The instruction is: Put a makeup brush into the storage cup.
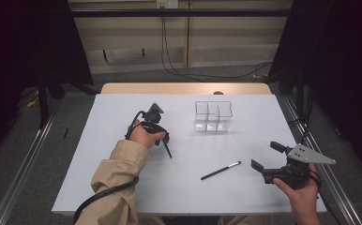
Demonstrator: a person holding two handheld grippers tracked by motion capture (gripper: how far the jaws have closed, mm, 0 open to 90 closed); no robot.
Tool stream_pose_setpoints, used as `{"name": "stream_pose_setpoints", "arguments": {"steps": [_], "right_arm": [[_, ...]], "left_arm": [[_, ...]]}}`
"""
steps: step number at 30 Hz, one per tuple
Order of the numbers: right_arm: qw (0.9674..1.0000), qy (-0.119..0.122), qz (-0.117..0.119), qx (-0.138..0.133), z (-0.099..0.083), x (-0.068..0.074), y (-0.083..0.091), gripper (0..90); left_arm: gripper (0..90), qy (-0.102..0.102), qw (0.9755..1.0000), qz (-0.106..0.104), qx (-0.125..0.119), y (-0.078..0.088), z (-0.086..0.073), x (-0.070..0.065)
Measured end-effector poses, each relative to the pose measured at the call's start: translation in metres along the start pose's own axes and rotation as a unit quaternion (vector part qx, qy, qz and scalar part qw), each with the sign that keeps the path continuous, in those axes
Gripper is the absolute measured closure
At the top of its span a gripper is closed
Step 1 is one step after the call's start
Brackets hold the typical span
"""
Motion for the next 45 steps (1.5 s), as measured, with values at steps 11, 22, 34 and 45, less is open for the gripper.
{"name": "stream_pose_setpoints", "arguments": {"steps": [11, 22, 34, 45], "right_arm": [[1.0, 0.009, 0.001, 0.003, -0.001, 0.002, -0.001, 0.3], [1.0, 0.006, 0.0, 0.004, -0.002, 0.0, -0.001, 0.4], [0.9999, 0.015, 0.001, 0.003, 0.001, 0.003, -0.002, 0.4], [0.9999, 0.016, 0.0, 0.005, 0.0, 0.002, -0.003, 0.3]], "left_arm": [[73.5, -0.011, 0.999, 0.04, 0.018, 0.002, -0.003, 0.005], [76.5, -0.021, 0.9984, 0.036, 0.039, 0.007, -0.013, 0.006], [80.9, -0.028, 0.9977, 0.038, 0.049, 0.007, -0.018, 0.009], [84.5, -0.051, 0.996, 0.053, 0.05, 0.007, -0.019, 0.007]]}}
Point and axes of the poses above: each handheld gripper's, and its own axes: y roughly backward along the jaws, z roughly out of its top, x roughly to its left, the point moved 9 cm from there along -y, roughly forward along the jaws, and after that the axes turned 9 degrees about -z, right-handed, at the moved point
